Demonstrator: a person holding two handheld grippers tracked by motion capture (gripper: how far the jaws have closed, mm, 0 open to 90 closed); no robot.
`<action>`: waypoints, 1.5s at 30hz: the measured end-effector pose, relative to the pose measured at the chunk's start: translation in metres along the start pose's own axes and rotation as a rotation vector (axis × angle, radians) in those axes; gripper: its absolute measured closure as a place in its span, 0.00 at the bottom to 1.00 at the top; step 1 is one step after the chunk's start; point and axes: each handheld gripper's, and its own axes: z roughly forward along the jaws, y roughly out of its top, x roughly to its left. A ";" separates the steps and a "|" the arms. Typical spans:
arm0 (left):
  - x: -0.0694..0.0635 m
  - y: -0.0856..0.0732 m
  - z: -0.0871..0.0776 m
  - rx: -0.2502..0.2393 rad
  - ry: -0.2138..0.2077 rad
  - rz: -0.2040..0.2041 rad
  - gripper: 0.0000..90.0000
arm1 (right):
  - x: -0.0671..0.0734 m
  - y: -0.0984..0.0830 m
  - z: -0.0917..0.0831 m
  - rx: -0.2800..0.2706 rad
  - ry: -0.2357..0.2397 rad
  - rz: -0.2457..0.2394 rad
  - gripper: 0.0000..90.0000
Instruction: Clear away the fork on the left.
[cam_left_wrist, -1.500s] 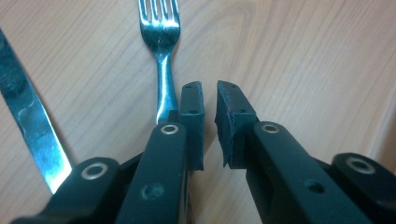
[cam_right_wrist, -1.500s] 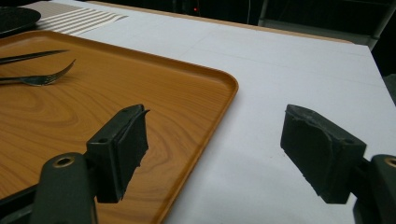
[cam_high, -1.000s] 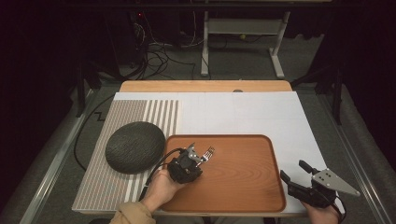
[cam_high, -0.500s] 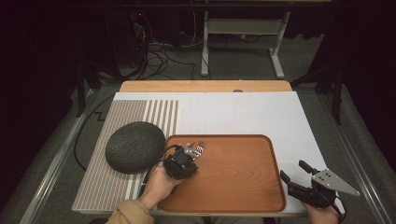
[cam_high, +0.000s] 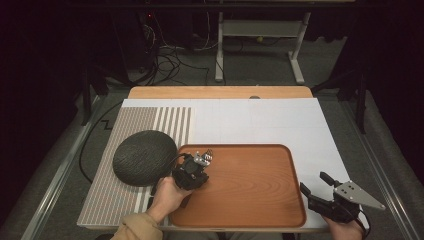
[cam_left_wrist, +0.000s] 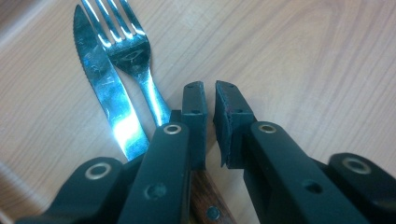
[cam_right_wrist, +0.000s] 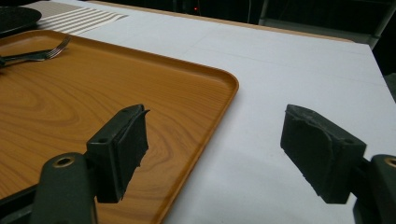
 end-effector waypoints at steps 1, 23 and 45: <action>0.001 0.000 0.000 0.001 0.001 -0.001 0.88 | 0.000 0.000 0.000 0.000 0.000 -0.001 0.26; 0.012 -0.006 -0.004 -0.008 0.024 -0.040 0.88 | 0.000 0.000 0.000 0.002 0.000 0.004 0.26; 0.025 -0.021 -0.012 -0.017 0.042 -0.083 0.88 | 0.000 0.000 0.000 0.002 -0.002 0.002 0.26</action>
